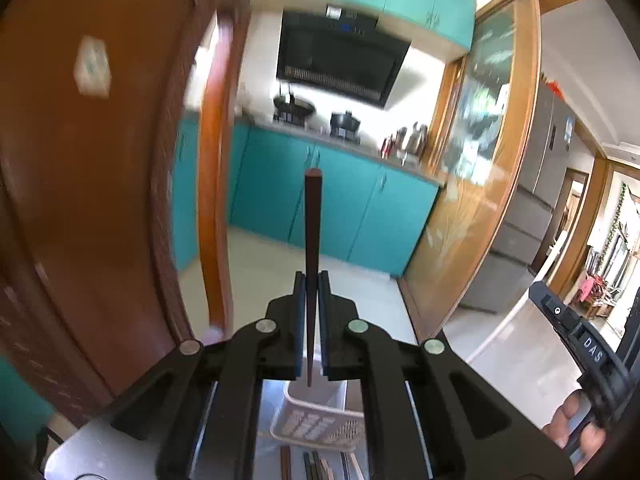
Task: Organize utensils
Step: 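Lift both held chopsticks and lower them upright into the white caddy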
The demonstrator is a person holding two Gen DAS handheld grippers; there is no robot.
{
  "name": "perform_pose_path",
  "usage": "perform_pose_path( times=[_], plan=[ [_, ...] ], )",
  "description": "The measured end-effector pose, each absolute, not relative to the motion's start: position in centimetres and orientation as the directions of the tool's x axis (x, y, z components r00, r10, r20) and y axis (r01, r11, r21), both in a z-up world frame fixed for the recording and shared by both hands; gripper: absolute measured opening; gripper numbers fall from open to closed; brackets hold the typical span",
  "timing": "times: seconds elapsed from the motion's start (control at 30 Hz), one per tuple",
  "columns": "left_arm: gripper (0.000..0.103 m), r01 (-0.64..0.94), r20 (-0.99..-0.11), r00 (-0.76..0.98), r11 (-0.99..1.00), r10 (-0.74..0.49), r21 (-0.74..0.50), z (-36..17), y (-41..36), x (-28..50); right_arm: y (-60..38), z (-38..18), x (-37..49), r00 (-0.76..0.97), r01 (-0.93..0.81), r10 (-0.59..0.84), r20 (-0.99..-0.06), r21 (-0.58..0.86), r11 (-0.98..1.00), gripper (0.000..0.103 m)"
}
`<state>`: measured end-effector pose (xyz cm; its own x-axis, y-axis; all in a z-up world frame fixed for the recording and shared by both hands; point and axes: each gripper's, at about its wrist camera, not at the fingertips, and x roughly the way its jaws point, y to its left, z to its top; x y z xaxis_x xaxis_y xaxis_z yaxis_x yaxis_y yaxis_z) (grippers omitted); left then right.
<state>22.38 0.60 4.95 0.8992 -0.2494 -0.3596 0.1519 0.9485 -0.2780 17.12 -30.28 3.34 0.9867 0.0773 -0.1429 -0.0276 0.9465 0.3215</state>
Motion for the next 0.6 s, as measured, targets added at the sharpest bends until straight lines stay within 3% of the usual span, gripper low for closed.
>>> perform_pose_path(
  times=[0.27,0.6],
  plan=[
    [0.007,0.127,-0.473,0.854,0.968,-0.218,-0.218,-0.3,-1.3,24.8,-29.1,-0.1,18.9,0.969,-0.019,0.091,-0.228,0.300,0.954,0.006],
    [0.007,0.117,-0.495,0.847,0.975,-0.196,-0.187,-2.8,-1.4,24.1,-26.2,-3.9,17.9,0.944,-0.082,0.137,-0.300,0.190,0.978,0.006]
  ],
)
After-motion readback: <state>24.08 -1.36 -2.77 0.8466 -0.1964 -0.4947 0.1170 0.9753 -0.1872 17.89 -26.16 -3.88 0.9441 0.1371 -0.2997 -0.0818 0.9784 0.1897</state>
